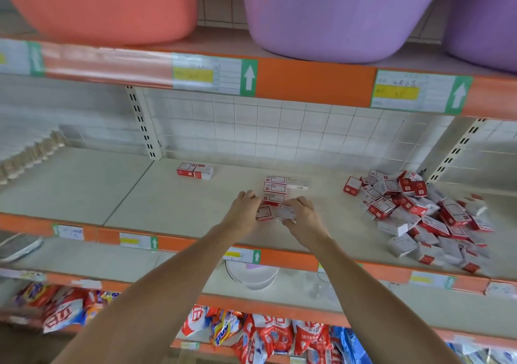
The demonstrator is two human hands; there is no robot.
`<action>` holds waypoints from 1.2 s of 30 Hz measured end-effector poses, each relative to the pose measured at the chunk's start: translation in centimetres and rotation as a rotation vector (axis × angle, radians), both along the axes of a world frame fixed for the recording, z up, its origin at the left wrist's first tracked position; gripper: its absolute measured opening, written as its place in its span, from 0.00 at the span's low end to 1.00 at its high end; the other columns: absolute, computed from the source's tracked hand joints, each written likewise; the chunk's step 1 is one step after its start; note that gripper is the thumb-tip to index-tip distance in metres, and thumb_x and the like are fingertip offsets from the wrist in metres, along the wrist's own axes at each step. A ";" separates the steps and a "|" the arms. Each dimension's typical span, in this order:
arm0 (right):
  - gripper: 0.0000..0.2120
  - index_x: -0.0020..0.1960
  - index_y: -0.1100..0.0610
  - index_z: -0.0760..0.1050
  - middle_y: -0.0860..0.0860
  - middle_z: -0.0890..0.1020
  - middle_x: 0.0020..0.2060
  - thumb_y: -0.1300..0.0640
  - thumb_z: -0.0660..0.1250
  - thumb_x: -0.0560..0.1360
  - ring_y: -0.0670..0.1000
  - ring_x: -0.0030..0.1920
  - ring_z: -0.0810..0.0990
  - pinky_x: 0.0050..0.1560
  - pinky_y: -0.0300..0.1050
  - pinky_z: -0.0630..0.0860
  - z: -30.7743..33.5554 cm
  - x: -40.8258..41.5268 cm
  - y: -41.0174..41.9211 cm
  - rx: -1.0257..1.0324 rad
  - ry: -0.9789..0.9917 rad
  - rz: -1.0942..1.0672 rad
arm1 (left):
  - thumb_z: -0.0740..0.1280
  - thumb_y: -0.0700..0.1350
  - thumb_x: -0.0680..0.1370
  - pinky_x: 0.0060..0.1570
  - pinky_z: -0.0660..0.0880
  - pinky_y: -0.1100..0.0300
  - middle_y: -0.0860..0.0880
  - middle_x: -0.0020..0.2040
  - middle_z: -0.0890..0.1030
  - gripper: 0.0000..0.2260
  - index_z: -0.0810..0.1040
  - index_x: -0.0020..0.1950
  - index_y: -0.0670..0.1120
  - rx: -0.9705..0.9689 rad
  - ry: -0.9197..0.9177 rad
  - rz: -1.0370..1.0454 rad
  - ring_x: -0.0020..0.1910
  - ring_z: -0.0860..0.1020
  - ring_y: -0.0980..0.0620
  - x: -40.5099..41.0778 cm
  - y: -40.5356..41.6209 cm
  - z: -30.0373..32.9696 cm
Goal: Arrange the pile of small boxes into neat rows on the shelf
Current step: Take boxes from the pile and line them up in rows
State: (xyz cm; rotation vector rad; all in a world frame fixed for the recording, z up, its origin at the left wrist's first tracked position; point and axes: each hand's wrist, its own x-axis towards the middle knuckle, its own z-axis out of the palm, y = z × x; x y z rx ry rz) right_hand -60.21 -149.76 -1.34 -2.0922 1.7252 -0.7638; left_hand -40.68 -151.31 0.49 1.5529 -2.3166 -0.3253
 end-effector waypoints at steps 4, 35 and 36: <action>0.22 0.64 0.58 0.77 0.54 0.76 0.57 0.61 0.75 0.70 0.55 0.60 0.70 0.60 0.44 0.70 0.0 -0.4 -0.3 -0.026 0.016 0.008 | 0.72 0.47 0.76 0.55 0.71 0.52 0.45 0.54 0.73 0.14 0.79 0.58 0.42 0.003 0.009 -0.017 0.55 0.68 0.45 0.1 -0.4 -0.2; 0.21 0.57 0.58 0.80 0.52 0.80 0.53 0.56 0.77 0.66 0.56 0.55 0.75 0.52 0.51 0.77 -0.5 1.4 -2.0 -0.154 0.091 0.193 | 0.74 0.50 0.73 0.53 0.73 0.55 0.49 0.53 0.77 0.16 0.79 0.58 0.46 0.082 -0.001 0.018 0.53 0.72 0.49 4.1 -0.6 0.3; 0.21 0.57 0.57 0.79 0.51 0.80 0.53 0.55 0.77 0.66 0.55 0.55 0.75 0.53 0.51 0.77 -0.6 1.4 -2.0 -0.134 0.092 0.195 | 0.74 0.50 0.73 0.53 0.74 0.55 0.49 0.53 0.77 0.17 0.79 0.58 0.45 0.102 -0.014 0.016 0.53 0.72 0.49 4.1 -0.5 0.3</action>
